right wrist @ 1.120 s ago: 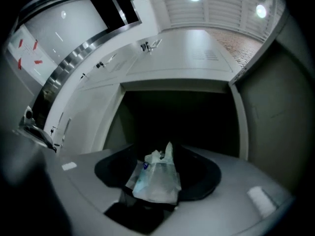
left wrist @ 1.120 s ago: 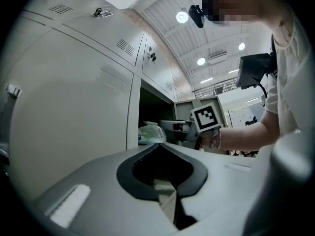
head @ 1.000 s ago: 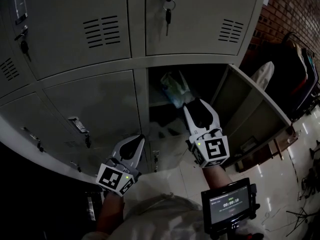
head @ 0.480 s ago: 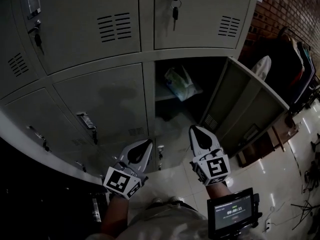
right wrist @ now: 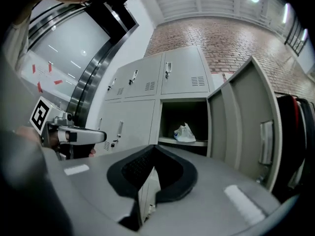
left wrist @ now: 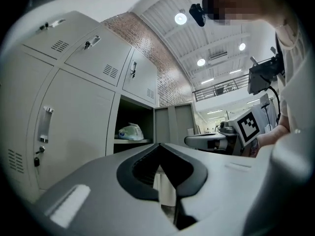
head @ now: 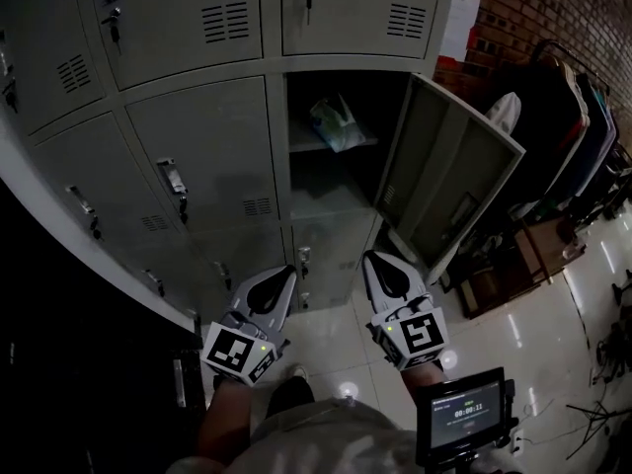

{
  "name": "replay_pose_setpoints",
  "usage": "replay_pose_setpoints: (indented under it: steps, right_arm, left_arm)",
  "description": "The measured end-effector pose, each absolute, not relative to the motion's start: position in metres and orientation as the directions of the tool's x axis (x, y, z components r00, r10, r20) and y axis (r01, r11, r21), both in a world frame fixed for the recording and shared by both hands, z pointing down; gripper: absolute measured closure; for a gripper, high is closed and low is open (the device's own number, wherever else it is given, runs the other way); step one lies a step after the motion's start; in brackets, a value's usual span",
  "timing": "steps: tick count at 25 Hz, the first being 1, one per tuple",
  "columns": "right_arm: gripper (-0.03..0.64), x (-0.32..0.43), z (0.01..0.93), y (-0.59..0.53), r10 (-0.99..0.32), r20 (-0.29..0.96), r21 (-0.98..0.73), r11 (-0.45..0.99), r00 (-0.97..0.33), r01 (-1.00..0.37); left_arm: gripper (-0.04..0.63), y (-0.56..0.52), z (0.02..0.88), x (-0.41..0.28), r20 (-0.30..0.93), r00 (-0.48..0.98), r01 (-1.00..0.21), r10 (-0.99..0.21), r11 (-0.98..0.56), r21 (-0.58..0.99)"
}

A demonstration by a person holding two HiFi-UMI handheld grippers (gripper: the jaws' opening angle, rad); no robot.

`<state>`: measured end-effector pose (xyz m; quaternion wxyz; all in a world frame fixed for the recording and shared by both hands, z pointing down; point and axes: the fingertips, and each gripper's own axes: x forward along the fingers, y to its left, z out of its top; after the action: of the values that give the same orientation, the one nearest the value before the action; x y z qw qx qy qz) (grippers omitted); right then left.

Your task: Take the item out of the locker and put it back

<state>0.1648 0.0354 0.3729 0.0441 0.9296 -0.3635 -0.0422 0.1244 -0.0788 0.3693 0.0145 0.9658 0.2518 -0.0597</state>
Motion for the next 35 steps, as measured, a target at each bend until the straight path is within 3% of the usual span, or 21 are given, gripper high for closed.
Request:
replay_pose_setpoints:
  steps: [11, 35]
  right_arm:
    - [0.617, 0.079, 0.379, 0.071, -0.712, -0.015, 0.119, -0.698, 0.702, -0.706]
    - [0.617, 0.062, 0.384, 0.061, -0.698, -0.009, 0.103, -0.713, 0.716, -0.694]
  left_arm:
    - [0.593, -0.044, 0.371, 0.04, -0.112, 0.892, 0.44, 0.437, -0.898, 0.0]
    - [0.595, -0.055, 0.365, 0.022, -0.104, 0.896, 0.429, 0.432, -0.902, -0.052]
